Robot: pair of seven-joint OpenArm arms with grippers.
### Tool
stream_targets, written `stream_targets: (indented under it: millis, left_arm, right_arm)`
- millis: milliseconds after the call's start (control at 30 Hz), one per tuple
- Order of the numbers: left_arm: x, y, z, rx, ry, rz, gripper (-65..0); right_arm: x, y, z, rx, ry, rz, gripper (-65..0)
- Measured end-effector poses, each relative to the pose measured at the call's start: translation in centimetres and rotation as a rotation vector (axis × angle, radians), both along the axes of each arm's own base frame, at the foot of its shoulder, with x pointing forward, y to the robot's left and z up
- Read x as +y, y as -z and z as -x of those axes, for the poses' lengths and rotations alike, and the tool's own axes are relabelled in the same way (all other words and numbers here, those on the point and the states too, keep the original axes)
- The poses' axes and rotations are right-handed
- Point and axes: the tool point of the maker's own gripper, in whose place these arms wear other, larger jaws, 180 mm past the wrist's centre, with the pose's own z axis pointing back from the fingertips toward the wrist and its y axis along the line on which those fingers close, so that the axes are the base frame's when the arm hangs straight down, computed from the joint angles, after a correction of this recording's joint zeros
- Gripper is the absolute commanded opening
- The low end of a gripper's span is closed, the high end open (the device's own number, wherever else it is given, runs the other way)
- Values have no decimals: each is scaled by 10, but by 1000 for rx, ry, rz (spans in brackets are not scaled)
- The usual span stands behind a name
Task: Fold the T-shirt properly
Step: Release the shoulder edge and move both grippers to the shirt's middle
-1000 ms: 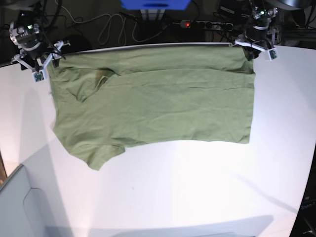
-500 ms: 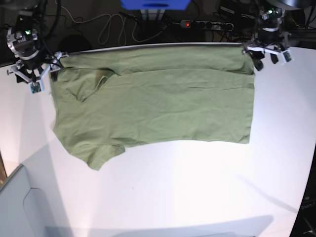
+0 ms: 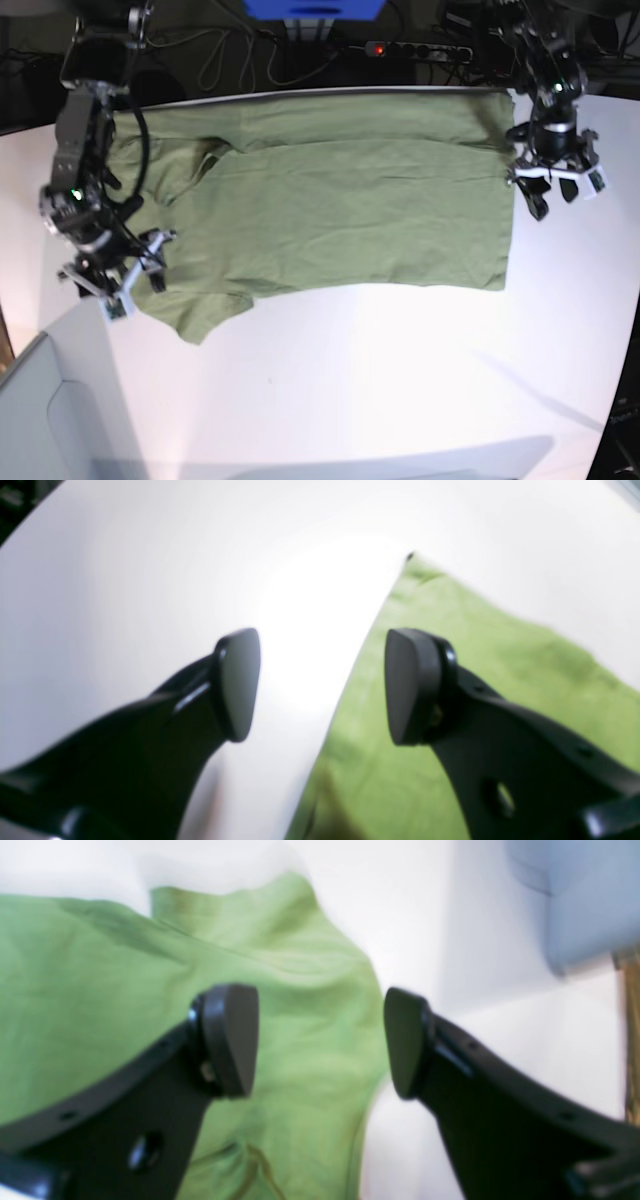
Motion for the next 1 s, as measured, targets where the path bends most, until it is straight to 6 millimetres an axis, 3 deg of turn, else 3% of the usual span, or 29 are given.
stream_targets:
  millis: [67, 233, 333, 467, 567, 767, 1000]
  left_arm:
    - [-2, 2, -20, -1, 46, -5, -274]
    - [-2, 18, -71, 0, 77, 42, -274]
    - [-4, 35, -97, 37, 78, 74, -274]
    - [-25, 49, -132, 58, 135, 114, -274]
    - [-29, 55, -147, 72, 135, 142, -274]
    - [-18, 76, -150, 131, 88, 168, -272]
    - [-16, 82, -164, 179, 104, 89, -273]
  right_arm:
    - [-1, 15, -21, 43, 8, -23, -264]
    - [11, 31, -77, 32, 2, -144, -262]
    - [13, 43, -93, 51, 16, -190, -262]
    - [6, 45, -94, 44, 27, -188, -262]
    - [4, 46, -93, 50, 29, -182, -262]
    - [-4, 45, -93, 47, 36, -170, -262]
    - [-3, 44, -93, 44, 35, -172, -262]
